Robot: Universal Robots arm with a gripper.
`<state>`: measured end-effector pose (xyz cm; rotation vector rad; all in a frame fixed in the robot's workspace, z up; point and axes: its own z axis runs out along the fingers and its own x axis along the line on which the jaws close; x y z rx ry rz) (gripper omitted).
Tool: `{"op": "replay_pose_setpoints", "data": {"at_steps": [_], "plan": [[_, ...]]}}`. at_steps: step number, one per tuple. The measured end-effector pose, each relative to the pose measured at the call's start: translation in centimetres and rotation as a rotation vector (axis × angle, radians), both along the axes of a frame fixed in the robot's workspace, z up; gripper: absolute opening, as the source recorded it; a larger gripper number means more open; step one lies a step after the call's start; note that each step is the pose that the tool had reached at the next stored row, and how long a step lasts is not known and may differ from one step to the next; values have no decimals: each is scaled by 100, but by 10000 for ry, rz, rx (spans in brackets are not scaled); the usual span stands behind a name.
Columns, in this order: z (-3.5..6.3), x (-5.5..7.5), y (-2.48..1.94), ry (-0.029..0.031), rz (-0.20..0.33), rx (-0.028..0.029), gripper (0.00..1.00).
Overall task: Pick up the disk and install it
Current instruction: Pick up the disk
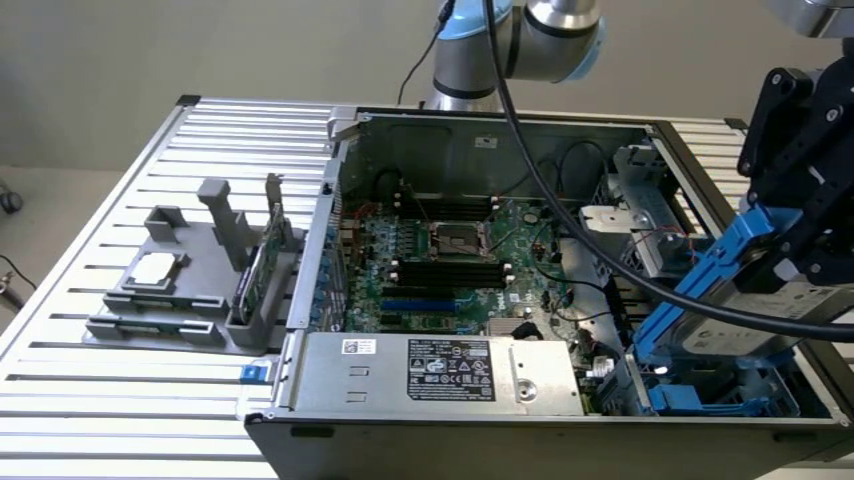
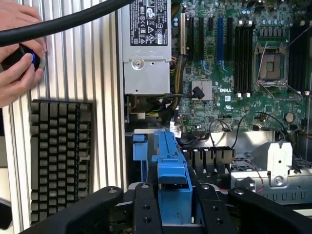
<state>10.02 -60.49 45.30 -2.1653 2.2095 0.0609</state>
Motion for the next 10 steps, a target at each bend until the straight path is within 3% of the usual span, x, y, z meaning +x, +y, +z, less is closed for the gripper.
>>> {"op": "replay_pose_setpoints", "data": {"at_steps": [10], "plan": [[-54, 39, -8, -21, 337, 5, 33]]}}
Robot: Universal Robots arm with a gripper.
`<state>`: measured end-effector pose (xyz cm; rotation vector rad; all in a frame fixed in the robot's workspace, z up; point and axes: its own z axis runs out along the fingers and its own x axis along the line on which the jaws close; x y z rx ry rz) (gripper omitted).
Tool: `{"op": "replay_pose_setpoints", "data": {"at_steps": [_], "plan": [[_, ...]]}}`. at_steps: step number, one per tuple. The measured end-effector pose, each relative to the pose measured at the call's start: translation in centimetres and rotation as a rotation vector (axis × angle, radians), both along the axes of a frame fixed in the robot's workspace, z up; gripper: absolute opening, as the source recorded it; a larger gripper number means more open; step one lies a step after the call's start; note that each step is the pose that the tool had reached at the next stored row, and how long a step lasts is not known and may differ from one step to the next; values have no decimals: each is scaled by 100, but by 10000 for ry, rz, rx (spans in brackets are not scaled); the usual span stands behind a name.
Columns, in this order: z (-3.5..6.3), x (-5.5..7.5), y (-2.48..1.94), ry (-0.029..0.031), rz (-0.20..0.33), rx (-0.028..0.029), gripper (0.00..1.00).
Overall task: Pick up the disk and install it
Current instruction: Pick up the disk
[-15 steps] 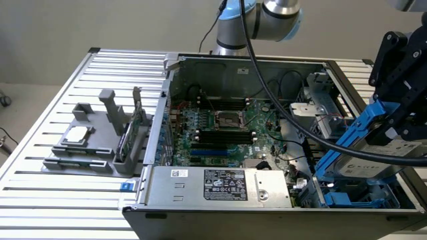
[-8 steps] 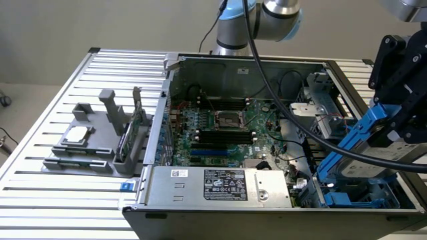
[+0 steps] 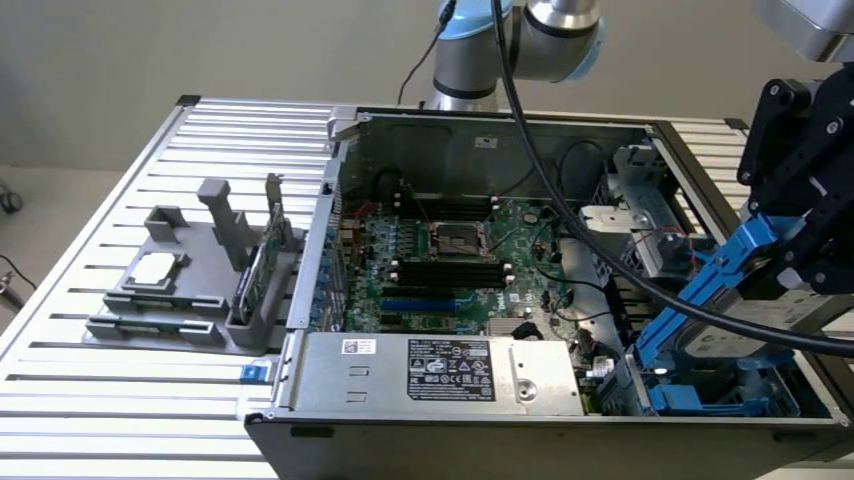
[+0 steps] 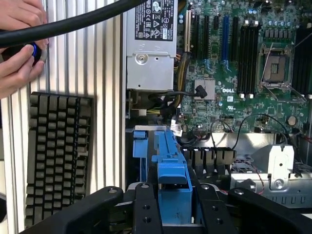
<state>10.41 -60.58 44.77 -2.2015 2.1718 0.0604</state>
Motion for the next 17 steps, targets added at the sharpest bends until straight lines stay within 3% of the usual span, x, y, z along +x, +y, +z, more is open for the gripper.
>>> {"op": "replay_pose_setpoints", "data": {"at_steps": [17], "plan": [[-68, 33, -47, 0, 76, 48, 33]]}}
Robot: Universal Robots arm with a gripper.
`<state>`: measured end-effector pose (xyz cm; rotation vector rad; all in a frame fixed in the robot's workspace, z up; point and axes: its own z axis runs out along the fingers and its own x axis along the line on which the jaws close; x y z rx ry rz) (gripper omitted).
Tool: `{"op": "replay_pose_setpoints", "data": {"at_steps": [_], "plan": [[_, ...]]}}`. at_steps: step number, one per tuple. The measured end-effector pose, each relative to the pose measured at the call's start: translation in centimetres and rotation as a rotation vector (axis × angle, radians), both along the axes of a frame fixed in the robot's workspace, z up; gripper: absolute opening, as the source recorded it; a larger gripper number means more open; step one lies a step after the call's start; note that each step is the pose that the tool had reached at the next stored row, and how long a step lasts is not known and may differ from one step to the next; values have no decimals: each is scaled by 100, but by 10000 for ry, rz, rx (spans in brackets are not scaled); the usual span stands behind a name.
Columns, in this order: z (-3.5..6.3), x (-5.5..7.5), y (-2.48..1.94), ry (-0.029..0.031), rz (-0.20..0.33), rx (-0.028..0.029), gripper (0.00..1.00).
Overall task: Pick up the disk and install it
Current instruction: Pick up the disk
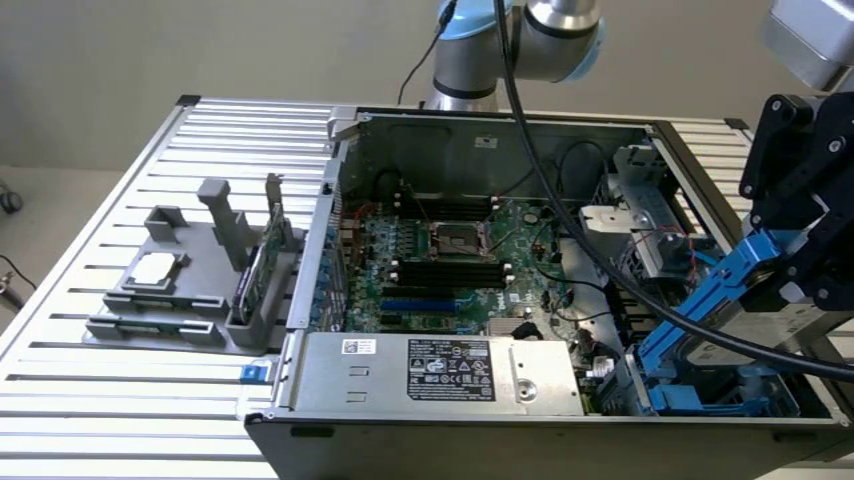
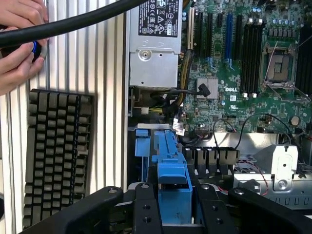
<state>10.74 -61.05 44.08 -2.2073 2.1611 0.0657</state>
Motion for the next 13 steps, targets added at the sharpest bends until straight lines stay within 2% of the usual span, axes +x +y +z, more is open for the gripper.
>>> {"op": "replay_pose_setpoints", "data": {"at_steps": [13], "plan": [[-59, 4, -23, 0, 5, 182, 33]]}}
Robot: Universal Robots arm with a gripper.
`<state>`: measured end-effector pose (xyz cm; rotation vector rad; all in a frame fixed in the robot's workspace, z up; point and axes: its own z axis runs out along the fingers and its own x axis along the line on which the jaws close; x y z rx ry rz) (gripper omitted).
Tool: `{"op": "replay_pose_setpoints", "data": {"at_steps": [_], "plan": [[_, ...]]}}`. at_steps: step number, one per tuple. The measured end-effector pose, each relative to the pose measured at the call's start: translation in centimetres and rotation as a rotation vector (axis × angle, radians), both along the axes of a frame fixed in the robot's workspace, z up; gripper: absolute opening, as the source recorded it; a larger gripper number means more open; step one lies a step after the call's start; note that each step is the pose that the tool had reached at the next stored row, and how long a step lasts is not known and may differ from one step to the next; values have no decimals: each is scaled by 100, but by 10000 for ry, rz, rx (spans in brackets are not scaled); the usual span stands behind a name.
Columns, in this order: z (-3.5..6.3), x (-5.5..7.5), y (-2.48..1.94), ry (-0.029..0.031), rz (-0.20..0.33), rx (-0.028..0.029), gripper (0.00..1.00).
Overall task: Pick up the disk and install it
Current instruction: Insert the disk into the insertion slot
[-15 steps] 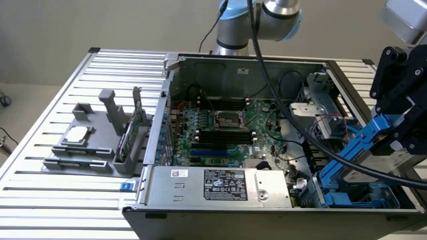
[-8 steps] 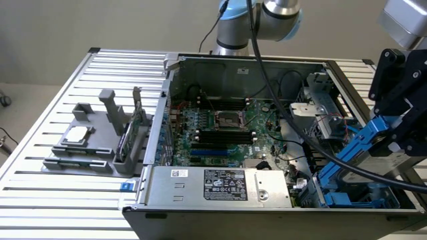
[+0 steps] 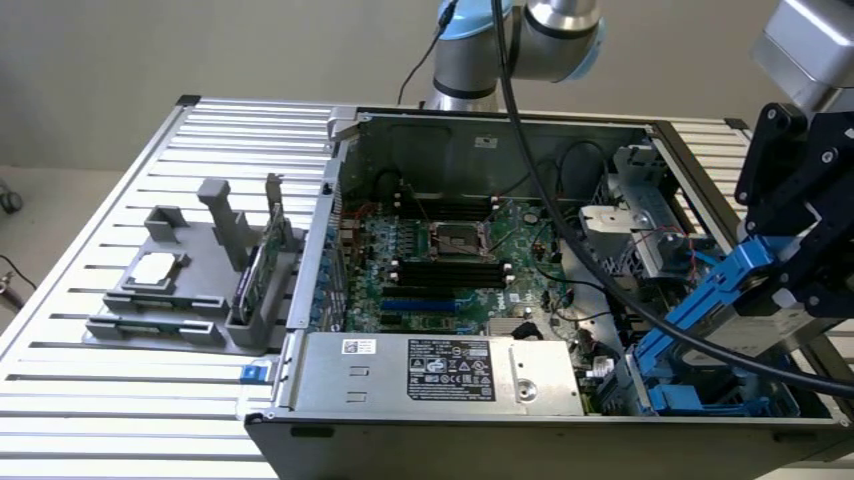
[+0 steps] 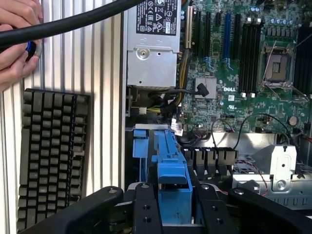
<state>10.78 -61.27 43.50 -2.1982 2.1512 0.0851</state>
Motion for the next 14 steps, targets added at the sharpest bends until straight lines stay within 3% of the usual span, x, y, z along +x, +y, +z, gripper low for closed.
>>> {"op": "replay_pose_setpoints", "data": {"at_steps": [8, 14], "plan": [[-42, 5, -31, 0, 8, 81, 33], [-61, 5, -43, 3, 13, 105, 33]]}}
